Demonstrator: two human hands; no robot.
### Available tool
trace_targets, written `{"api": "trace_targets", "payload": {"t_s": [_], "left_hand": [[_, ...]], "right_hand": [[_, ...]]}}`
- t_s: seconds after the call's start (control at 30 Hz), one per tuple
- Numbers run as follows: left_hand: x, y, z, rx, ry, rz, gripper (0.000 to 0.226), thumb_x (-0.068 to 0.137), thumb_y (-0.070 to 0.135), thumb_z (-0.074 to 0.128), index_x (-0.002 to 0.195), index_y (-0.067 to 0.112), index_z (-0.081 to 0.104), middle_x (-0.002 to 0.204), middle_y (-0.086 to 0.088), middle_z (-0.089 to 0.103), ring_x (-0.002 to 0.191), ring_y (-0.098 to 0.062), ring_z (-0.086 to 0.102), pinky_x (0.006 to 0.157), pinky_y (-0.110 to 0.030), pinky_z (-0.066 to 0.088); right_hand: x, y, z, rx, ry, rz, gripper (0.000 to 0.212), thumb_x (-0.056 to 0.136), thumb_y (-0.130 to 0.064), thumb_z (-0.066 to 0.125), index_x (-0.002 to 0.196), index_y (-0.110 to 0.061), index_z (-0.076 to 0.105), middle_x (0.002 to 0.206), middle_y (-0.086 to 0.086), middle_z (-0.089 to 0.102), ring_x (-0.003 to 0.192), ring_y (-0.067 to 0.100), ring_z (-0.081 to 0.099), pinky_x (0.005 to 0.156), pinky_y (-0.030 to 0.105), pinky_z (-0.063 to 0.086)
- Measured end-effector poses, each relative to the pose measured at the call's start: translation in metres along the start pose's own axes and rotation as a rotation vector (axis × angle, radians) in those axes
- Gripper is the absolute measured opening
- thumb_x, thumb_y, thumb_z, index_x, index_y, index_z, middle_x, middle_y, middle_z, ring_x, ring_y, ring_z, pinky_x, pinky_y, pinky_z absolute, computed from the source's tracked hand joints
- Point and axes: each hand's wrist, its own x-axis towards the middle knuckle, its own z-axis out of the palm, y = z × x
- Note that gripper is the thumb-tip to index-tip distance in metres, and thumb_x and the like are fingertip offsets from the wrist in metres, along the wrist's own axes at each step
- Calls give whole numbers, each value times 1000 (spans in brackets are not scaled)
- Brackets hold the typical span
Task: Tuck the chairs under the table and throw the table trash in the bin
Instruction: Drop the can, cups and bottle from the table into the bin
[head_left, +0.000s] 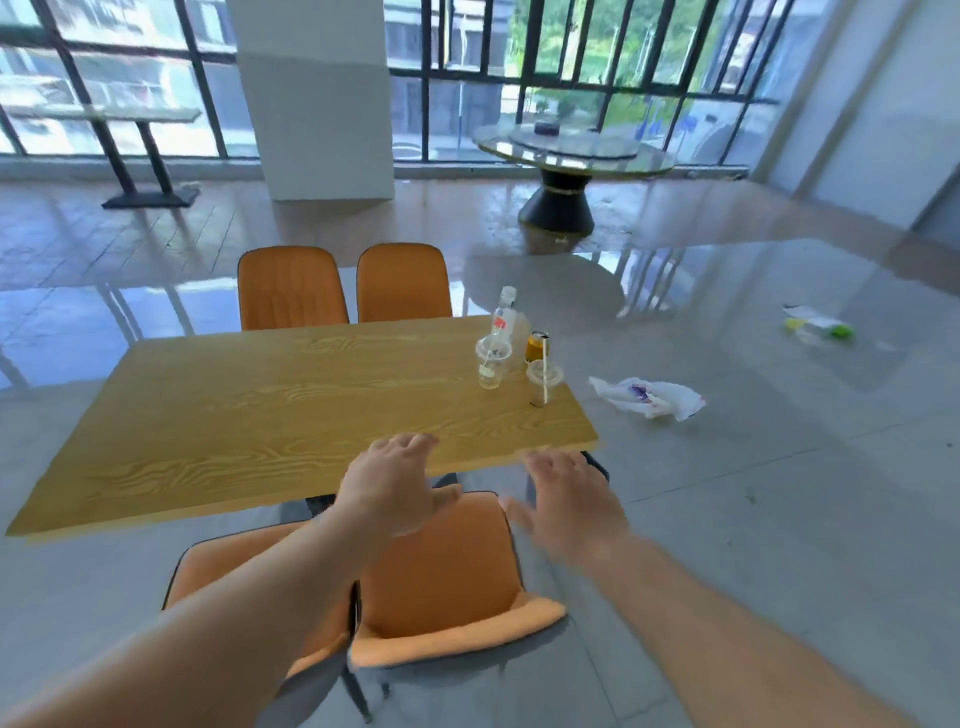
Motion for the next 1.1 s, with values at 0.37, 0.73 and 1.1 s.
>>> {"api": "trace_targets", "payload": {"t_s": [0.37,0.73,1.1], "left_hand": [[82,335,-85,48,294,325,83,86,77,57,154,32,38,158,4,44,143,-25,40,110,-45,41],[150,572,-47,77,306,549,85,84,78,58,153,32,40,159,4,43,145,-25,40,117,-44,36],[324,707,8,-9,222,658,84,82,79,56,151,34,41,157,7,45,143,-22,42,115,-41,38]], "right_hand": [[-53,271,-217,-92,363,115,68,93,-68,47,141,-20,45,140,8,54,128,33,47,105,48,42],[-113,482,-290,-160,394,337,70,95,-66,48,149,-23,39,147,6,50,134,31,44,109,47,38],[-45,644,-285,-187,244,486,72,95,-72,41,150,-25,38,146,4,51,131,29,48,105,47,43]]}}
